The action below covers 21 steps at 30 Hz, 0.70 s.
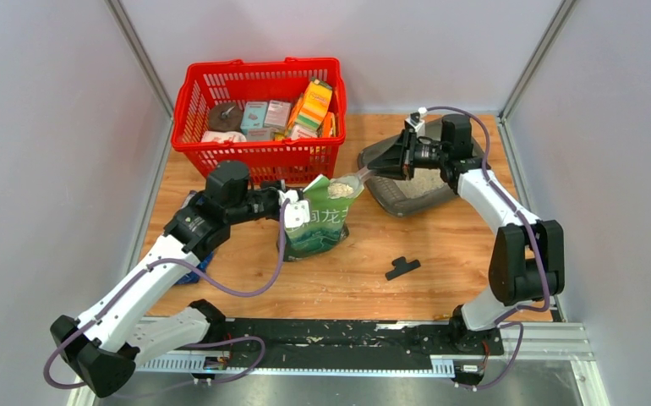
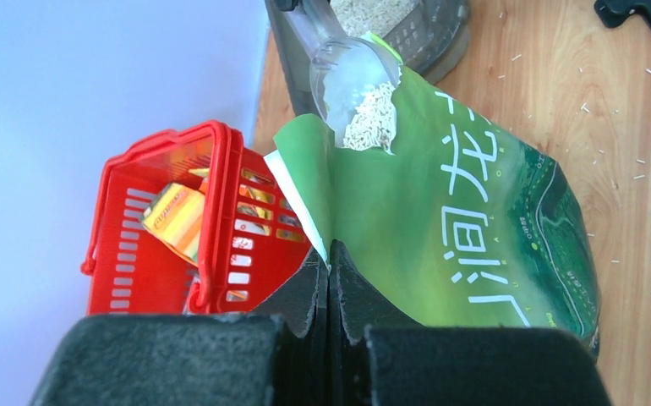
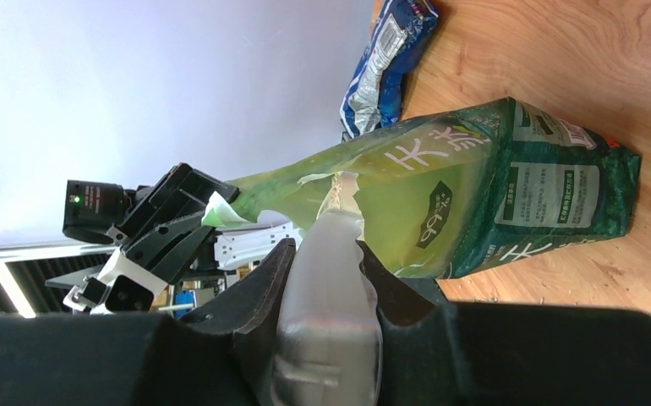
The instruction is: Fill the litter box with clean litter
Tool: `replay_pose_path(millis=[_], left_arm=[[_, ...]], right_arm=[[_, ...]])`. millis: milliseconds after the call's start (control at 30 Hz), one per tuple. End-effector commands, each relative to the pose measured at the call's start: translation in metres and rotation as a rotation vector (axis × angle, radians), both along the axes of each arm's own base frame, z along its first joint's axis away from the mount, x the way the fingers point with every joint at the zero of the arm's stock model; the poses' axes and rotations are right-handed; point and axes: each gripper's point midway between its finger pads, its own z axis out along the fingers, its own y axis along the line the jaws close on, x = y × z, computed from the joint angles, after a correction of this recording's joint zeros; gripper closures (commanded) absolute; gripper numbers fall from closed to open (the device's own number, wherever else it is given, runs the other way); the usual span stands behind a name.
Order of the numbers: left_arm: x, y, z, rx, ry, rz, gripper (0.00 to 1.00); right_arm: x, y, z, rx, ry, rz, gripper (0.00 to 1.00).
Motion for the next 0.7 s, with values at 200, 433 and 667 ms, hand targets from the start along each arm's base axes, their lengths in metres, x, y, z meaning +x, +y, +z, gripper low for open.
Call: replay_pose_path(millis=[200, 433, 667], left_arm=[[0.008, 0.003, 0.104, -0.147, -0.398, -0.007, 1.00], [0.009, 0.004, 0.102, -0.133, -0.395, -0.003, 1.00], [0.012, 0.003, 0.097, -0.129, -0.384, 0.006, 1.00]], right_arm=[[-0.009, -0.022, 0.016, 0.068, -0.150, 0.079, 1.00], [-0.006, -0.025, 0.029, 0.088, -0.183, 0.092, 1.00], [-0.004, -0.034, 0.036, 0.065, -0.187, 0.072, 1.00]])
